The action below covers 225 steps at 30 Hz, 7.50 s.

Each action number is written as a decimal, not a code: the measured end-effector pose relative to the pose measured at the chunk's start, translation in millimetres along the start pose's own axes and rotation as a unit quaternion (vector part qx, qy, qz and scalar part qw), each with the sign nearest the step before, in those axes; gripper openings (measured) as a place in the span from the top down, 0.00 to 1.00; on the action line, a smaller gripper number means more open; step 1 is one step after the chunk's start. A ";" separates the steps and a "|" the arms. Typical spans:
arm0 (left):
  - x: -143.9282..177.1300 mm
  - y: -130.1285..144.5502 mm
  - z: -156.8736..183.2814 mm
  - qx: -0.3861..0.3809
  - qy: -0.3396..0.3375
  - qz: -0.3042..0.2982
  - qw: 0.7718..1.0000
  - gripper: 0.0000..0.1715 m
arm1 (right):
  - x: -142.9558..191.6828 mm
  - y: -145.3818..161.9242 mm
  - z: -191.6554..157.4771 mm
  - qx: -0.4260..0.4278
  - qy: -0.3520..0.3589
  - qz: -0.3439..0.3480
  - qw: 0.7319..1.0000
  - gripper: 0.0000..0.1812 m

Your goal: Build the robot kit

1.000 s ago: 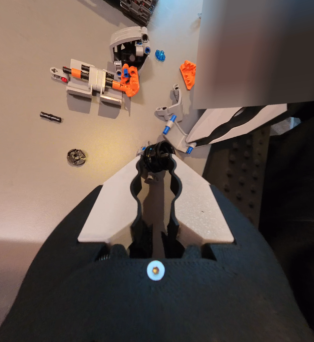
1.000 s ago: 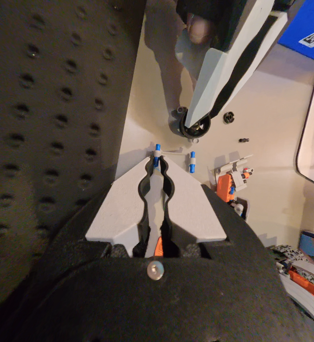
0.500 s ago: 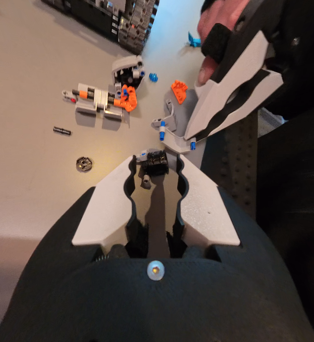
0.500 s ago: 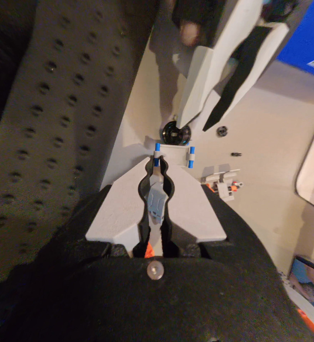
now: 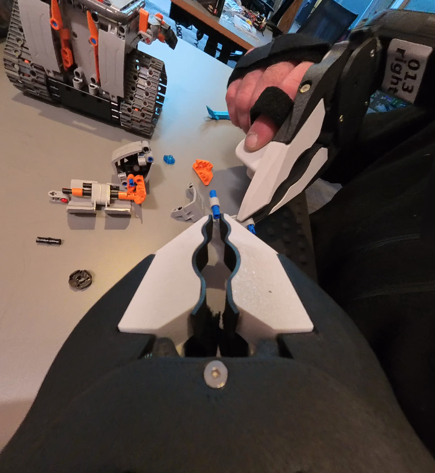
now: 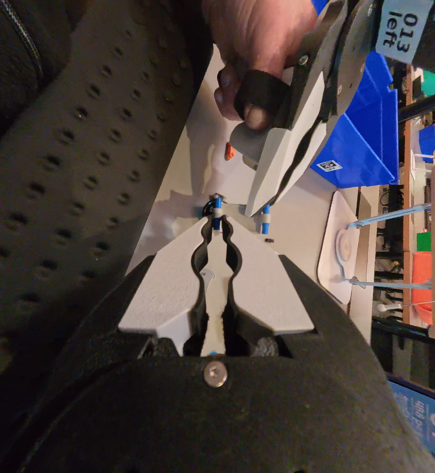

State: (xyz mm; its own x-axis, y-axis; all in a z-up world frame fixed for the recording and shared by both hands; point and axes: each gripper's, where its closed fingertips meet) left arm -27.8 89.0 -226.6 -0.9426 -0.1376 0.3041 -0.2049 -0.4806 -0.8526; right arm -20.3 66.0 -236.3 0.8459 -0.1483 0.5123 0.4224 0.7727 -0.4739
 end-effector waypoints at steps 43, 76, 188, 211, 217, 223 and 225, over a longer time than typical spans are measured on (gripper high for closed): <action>-2.7 51.6 -37.3 0.012 -0.067 -0.185 0.980 0.87 | -24.9 53.7 1.5 -0.300 -0.060 -0.071 0.950 0.98; -0.2 54.3 -49.9 0.084 -0.066 -0.179 0.978 0.77 | -34.2 52.1 0.0 -0.315 -0.054 -0.076 0.945 0.98; -1.5 2.0 -12.9 -0.062 -0.015 0.020 0.998 0.91 | -15.4 24.1 34.7 -0.328 0.008 0.069 0.942 0.98; -11.2 29.8 -24.4 -0.067 -0.054 -0.063 0.994 0.95 | -29.4 34.6 10.7 -0.225 0.009 -0.003 0.974 0.98; -13.2 32.3 -25.4 -0.063 -0.057 -0.070 0.994 0.96 | -31.7 37.3 7.9 -0.169 0.033 -0.031 0.985 0.98; -13.7 32.6 -24.7 -0.075 -0.059 -0.076 0.993 0.96 | -31.1 37.3 7.1 -0.188 0.017 -0.023 0.982 0.98; -13.7 33.0 -24.5 -0.077 -0.059 -0.077 0.992 0.95 | -30.9 36.9 6.9 -0.204 0.005 -0.014 0.979 0.98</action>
State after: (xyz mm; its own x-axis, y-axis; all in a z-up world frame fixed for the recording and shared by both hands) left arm -28.1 96.3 -269.3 -0.8618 -0.1767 0.4754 -0.3904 -0.3674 -0.8442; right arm -33.2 103.3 -264.7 0.8344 -0.1728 0.5233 0.5385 0.4578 -0.7074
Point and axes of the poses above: each gripper's, where its closed fingertips meet, x back along the fingers, y out of its underside, z = x × y across the jaws, and after that the axes turned 10 degrees about y, right-handed
